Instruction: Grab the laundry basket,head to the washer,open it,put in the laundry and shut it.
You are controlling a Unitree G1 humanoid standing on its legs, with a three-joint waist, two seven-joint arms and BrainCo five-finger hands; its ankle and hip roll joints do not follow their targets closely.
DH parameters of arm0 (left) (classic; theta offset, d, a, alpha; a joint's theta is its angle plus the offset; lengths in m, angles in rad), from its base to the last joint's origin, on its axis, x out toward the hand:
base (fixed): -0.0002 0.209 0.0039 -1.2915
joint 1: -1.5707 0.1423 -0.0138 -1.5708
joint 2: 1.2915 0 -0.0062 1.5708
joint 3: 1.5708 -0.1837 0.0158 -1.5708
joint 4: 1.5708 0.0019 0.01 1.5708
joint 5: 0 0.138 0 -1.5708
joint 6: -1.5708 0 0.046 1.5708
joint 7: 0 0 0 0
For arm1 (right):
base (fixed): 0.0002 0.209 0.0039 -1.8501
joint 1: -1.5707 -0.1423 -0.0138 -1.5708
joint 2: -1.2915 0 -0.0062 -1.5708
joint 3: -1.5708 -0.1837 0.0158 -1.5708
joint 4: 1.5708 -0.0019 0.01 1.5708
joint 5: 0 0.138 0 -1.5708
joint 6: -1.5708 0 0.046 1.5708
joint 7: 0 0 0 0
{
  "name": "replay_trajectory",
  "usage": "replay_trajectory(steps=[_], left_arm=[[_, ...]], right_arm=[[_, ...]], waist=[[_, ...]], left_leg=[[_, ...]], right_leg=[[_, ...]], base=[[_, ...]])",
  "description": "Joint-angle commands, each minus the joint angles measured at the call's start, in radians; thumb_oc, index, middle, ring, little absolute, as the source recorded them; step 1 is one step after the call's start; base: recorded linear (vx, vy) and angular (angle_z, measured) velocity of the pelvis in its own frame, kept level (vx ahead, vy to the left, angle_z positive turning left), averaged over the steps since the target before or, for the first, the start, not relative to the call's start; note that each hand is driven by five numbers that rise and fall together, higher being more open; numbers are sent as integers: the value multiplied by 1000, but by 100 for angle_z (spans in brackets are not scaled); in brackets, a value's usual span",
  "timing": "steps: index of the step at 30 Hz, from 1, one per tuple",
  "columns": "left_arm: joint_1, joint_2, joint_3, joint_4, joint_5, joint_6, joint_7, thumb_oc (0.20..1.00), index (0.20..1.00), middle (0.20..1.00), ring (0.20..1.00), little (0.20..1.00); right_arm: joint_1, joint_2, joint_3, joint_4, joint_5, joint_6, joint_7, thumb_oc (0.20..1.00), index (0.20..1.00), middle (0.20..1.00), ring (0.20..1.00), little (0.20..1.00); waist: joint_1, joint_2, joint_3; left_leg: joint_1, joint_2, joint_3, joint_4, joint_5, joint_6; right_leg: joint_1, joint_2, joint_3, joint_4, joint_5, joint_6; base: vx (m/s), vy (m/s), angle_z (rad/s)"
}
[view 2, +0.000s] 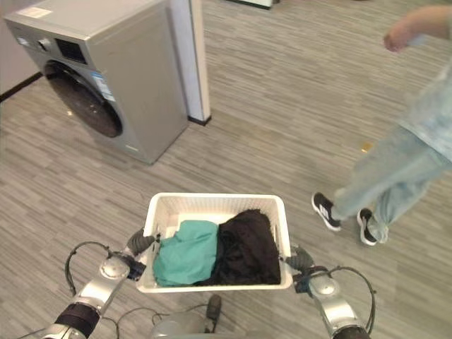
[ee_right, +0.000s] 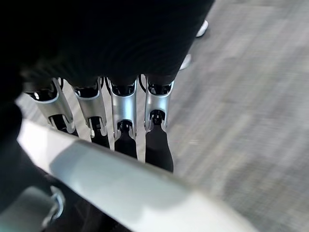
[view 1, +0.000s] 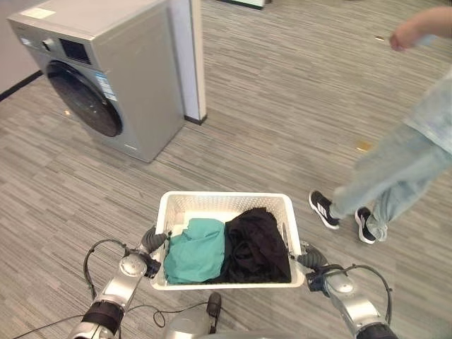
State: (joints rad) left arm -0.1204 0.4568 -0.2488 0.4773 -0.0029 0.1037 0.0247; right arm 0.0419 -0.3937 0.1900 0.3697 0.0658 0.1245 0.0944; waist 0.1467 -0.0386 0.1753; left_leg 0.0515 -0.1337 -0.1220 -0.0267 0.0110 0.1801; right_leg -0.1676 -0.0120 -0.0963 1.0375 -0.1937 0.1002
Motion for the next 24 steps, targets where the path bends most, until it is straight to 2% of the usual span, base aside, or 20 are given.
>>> replay_trajectory(steps=[1, 9, 24], left_arm=[[72, -106, 16, 232, -163, -104, -14, 200, 200, 200, 200, 200], [81, -107, 28, 237, -196, -106, -9, 200, 200, 200, 200, 200], [86, -95, 52, 257, -233, -94, 11, 200, 200, 200, 200, 200]], right_arm=[[-7, -1, -52, 407, 210, -76, -19, 200, 200, 200, 200, 200], [0, 11, -32, 392, 204, -73, 2, 200, 200, 200, 200, 200], [-36, 3, 19, 336, 184, -67, 18, 200, 200, 200, 200, 200]], waist=[[-127, 42, -93], [-121, 37, -107], [-96, 21, -112]], left_leg=[[2, 146, 111, -47, 45, -215], [10, 134, 106, -55, 30, -203], [0, 142, 60, -41, 33, -209]], right_leg=[[240, -13, 11, -1089, 187, -14], [243, -24, 20, -1108, 201, -1], [256, -18, -24, -1096, 178, -12]], base=[[-9, -2, 46], [33, 19, 1], [-7, -25, 12]])
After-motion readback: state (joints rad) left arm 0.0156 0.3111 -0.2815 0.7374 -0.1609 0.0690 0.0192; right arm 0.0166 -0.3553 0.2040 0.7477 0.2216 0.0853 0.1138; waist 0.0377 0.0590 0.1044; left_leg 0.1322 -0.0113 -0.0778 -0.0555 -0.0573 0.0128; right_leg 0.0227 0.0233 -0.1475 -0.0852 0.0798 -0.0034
